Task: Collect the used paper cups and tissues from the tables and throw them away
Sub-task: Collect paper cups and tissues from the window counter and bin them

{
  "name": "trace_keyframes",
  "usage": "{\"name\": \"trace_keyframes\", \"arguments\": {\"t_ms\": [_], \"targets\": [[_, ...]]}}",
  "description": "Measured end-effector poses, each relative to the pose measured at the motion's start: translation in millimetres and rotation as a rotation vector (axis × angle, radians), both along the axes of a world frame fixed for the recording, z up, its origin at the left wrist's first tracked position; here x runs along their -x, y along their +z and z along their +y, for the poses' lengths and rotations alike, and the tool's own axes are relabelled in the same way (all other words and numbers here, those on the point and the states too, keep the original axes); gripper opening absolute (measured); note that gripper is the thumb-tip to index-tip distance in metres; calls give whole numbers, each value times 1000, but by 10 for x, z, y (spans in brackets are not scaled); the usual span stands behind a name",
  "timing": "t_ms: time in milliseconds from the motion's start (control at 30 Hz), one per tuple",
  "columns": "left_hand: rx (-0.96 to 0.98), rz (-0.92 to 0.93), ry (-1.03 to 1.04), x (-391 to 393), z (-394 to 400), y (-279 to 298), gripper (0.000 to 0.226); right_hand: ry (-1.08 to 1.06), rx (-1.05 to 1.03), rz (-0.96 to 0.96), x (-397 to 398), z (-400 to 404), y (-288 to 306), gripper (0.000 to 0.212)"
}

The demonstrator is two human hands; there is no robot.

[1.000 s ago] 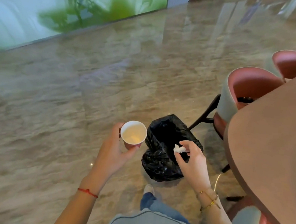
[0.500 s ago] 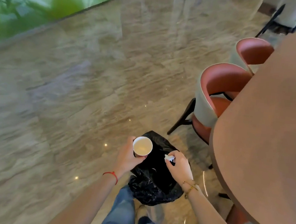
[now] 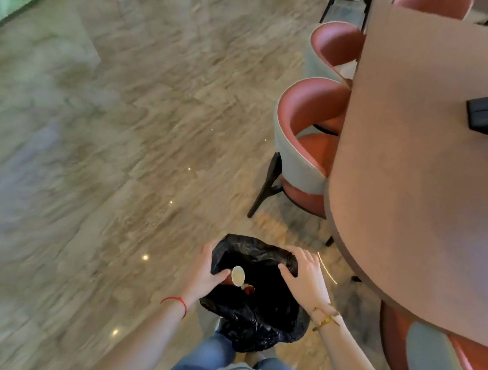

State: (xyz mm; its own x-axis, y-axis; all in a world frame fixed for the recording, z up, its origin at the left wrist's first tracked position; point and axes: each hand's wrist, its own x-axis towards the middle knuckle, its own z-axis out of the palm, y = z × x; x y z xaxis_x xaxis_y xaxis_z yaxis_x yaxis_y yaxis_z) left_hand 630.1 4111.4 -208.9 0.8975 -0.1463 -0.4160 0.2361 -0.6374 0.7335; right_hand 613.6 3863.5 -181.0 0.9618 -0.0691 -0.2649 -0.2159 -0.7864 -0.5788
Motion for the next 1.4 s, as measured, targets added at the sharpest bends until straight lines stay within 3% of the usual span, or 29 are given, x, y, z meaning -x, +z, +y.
{"name": "trace_keyframes", "arguments": {"t_ms": [167, 367, 700, 1100, 1400], "targets": [[-159, -180, -152, -173, 280, 321, 61, -38, 53, -160, 62, 29, 310, 45], [-324, -380, -283, -291, 424, 630, 49, -130, 104, -202, 189, 121, 479, 47], [-273, -446, -472, -417, 105, 1038, 42, -356, 105, -215, 744, -20, 702, 47], [-65, -573, -867, 227, -1440, 1338, 40, -825, 145, -295, 2473, -704, 927, 48], [142, -604, -1110, 1845, -3072, 1408, 41, -1146, 238, -305, 4458, -1396, 1001, 46]]}}
